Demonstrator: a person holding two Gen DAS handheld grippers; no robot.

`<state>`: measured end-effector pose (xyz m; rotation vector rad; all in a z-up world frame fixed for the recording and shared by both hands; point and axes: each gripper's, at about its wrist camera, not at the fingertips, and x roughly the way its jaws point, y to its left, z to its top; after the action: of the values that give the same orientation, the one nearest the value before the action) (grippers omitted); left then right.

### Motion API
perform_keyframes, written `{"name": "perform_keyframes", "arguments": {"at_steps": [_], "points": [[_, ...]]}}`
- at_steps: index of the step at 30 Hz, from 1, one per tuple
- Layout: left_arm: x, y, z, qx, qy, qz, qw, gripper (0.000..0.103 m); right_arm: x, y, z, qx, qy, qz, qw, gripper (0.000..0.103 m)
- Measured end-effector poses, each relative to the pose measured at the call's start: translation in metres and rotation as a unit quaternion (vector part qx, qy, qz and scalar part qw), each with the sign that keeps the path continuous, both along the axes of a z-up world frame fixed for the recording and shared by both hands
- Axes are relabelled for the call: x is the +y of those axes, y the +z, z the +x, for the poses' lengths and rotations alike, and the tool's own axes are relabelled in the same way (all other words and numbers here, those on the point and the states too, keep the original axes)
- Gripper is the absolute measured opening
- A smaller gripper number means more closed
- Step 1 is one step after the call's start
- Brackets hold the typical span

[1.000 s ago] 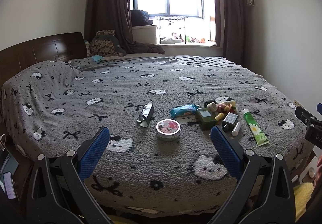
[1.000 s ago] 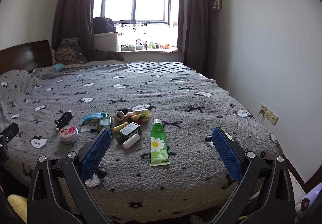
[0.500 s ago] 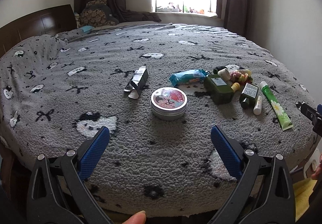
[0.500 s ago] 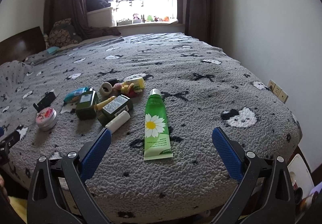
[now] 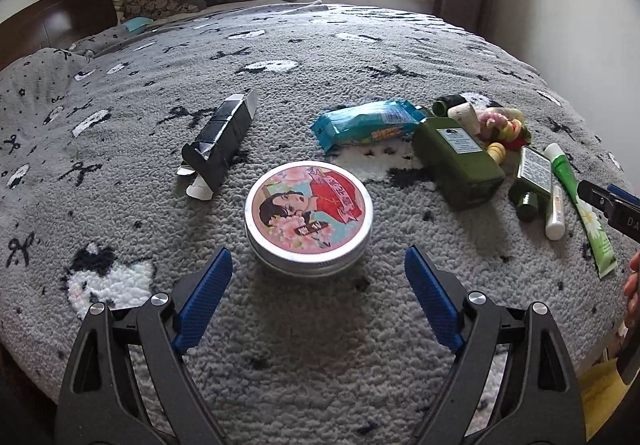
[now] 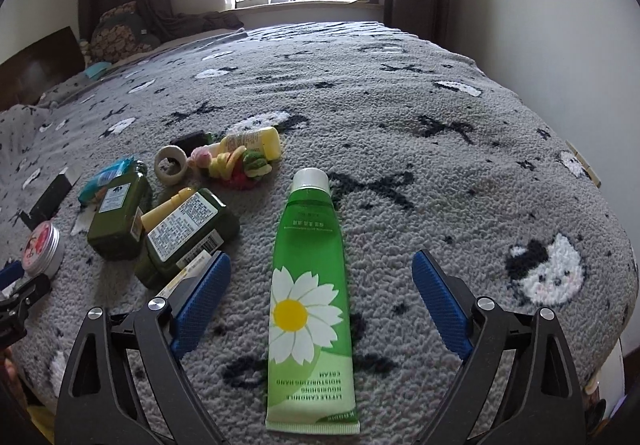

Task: Collect trash
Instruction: 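Grasp the pink round tin with the left tool while the right tool grasps the green daisy tube, then carry the tin and tube down below the bed edge to the bin with both tools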

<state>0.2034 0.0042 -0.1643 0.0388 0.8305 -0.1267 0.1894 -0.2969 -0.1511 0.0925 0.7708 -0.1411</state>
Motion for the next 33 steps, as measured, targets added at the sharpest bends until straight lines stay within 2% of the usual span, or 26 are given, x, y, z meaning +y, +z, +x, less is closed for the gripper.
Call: {"name": "perform_keyframes", "arguments": {"at_steps": [1,3,4,11,14,16,19,24,29,33], "points": [[0.0,-0.002,0.005,0.002,0.001,0.001,1.0,0.082,0.001,-0.002,0.005,0.004,0.002,-0.005,1.0,0.085],[-0.002,-0.006,0.016,0.01,-0.002,0.0,0.9999,0.072,0.002,-0.006,0.016,0.012,0.012,-0.01,1.0,0.075],[-0.002,-0.008,0.02,0.013,-0.003,-0.001,0.9999,0.071,0.002,-0.009,0.022,0.017,0.017,-0.007,1.0,0.07],[-0.003,-0.013,0.04,0.016,-0.003,-0.006,0.9999,0.067,-0.009,-0.024,0.05,0.044,0.017,0.038,0.998,0.064],[-0.003,-0.013,0.043,0.015,-0.004,-0.006,0.9999,0.067,-0.009,-0.025,0.054,0.046,0.021,0.039,0.998,0.055],[-0.005,-0.013,0.042,0.013,-0.006,0.0,0.9999,0.067,-0.006,-0.025,0.053,0.045,0.024,0.03,0.998,0.042],[-0.008,-0.013,0.041,0.01,-0.006,0.007,0.9999,0.066,0.0,-0.024,0.05,0.044,0.036,0.005,0.998,0.042],[-0.008,-0.004,0.023,0.004,-0.009,0.003,1.0,0.066,0.002,-0.011,0.029,0.028,0.034,-0.002,0.999,0.042],[-0.008,0.022,-0.008,-0.016,-0.005,-0.015,0.9998,0.066,0.006,0.013,-0.007,0.003,0.032,-0.007,0.999,0.042],[-0.011,0.05,-0.04,-0.047,-0.011,-0.017,0.9987,0.066,0.006,0.037,-0.041,-0.025,0.031,-0.005,0.999,0.042]]}}
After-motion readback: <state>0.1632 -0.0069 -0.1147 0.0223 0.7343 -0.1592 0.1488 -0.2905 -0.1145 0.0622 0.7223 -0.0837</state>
